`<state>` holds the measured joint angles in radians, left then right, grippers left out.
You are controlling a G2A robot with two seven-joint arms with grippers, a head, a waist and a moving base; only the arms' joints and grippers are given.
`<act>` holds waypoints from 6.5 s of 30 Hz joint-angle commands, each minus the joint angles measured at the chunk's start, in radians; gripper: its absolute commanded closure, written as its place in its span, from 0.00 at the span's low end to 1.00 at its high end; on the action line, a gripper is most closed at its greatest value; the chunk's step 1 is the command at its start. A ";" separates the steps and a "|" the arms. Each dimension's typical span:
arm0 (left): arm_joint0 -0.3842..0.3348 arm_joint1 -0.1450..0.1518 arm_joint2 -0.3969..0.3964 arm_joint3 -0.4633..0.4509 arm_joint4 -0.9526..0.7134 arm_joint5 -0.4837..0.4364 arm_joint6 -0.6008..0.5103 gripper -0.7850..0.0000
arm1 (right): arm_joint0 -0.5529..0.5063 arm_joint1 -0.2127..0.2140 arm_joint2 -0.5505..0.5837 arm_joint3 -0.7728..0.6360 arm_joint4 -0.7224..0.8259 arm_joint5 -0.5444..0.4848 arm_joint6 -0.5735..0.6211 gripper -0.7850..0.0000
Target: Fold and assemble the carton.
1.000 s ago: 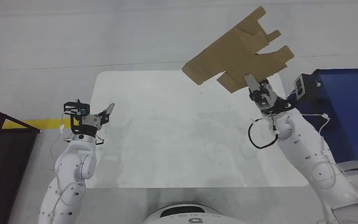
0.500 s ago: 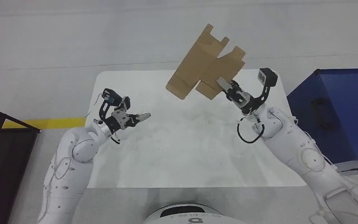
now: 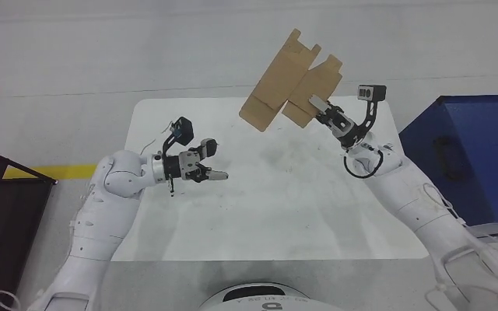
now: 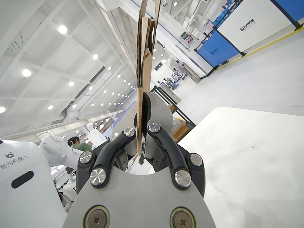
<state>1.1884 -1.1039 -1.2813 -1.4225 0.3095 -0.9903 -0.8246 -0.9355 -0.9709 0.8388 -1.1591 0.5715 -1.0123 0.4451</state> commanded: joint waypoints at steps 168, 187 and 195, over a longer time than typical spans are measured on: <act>-0.319 -0.038 0.414 0.454 -1.089 0.220 -0.226 0.00 | -0.133 -0.101 0.134 -0.207 -0.580 0.515 0.203 1.00; -0.351 -0.075 0.514 0.491 -0.955 0.168 -0.173 0.00 | -0.205 -0.105 0.117 -0.326 -0.984 0.690 0.029 1.00; -0.336 -0.047 0.454 0.513 -1.083 0.202 -0.208 0.00 | -0.257 -0.097 0.162 -0.369 -1.131 0.688 -0.116 1.00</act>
<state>0.8507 -1.1549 -0.8183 -0.9121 -0.7581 -0.7942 -1.0265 -1.1852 -1.0700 0.9932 -1.5194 -0.5339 -0.3190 0.3503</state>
